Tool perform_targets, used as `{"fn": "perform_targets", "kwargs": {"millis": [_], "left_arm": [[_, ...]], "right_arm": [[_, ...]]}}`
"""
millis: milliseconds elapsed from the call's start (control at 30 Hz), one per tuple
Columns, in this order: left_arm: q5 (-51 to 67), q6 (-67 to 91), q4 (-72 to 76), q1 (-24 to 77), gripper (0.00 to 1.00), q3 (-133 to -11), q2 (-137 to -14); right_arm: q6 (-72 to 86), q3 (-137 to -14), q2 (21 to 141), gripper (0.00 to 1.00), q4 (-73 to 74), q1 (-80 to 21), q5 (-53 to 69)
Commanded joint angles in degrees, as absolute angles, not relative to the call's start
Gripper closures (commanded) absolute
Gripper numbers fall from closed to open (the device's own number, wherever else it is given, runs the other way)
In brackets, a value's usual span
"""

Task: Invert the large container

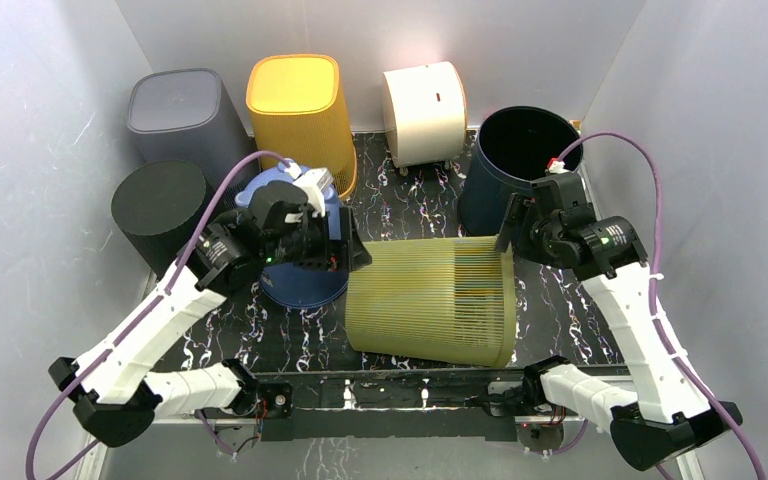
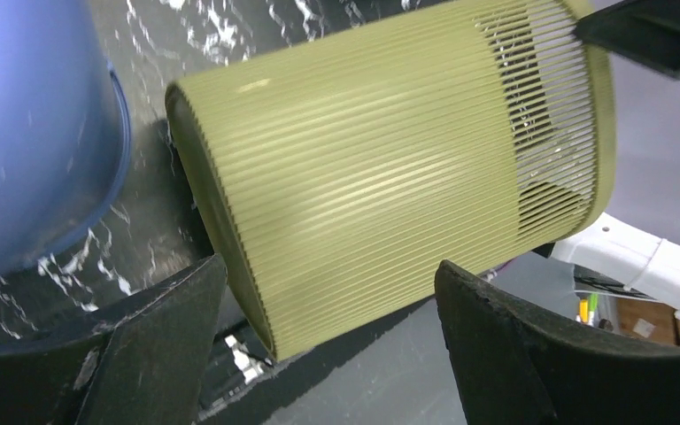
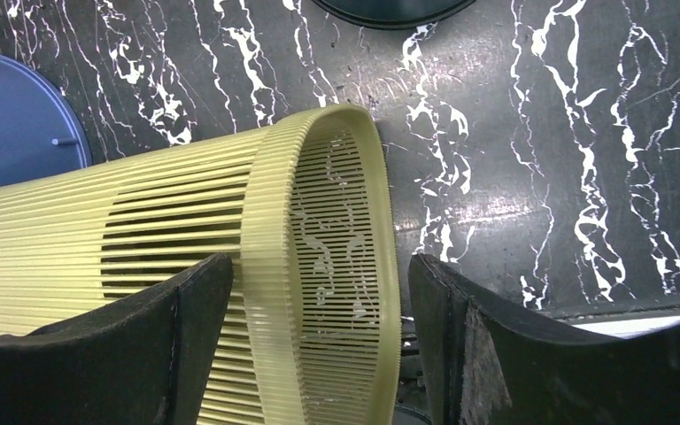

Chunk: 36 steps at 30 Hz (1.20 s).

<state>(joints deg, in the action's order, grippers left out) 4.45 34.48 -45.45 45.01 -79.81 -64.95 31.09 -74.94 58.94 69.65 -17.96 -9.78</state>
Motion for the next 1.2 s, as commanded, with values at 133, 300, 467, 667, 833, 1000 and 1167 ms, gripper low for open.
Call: {"fn": "perform_targets", "kwargs": {"millis": [133,300,467,667,833,1000,1167], "left_arm": [[3.1,43.5,-43.3,47.3,0.15,-70.2,-60.0],[1.1,42.3,-43.7,48.0,0.14,-68.2,-60.9],[4.0,41.8,-38.4,48.3,0.13,-64.3,-62.0],[10.0,43.6,-28.1,48.5,0.12,-62.4,-63.0],[13.5,43.6,-24.0,48.5,0.1,-67.3,-64.4],[17.9,45.0,-19.3,48.5,0.1,-70.6,-66.0],[20.9,45.7,-15.9,48.5,0.1,-75.1,-68.0]], "right_arm": [[30.3,-81.1,56.9,0.38,75.9,-17.8,-9.8],[31.2,-77.6,54.7,0.49,75.9,-17.8,-7.7],[31.6,-75.5,53.7,0.56,75.4,-17.8,-7.2],[32.3,-73.7,52.7,0.69,74.6,-17.8,-6.4],[33.6,-70.8,51.3,0.82,72.7,-17.8,-4.4],[33.8,-69.8,50.8,0.84,72.3,-17.8,-5.1],[34.6,-67.4,49.7,0.82,71.7,-17.8,-5.4]]}}
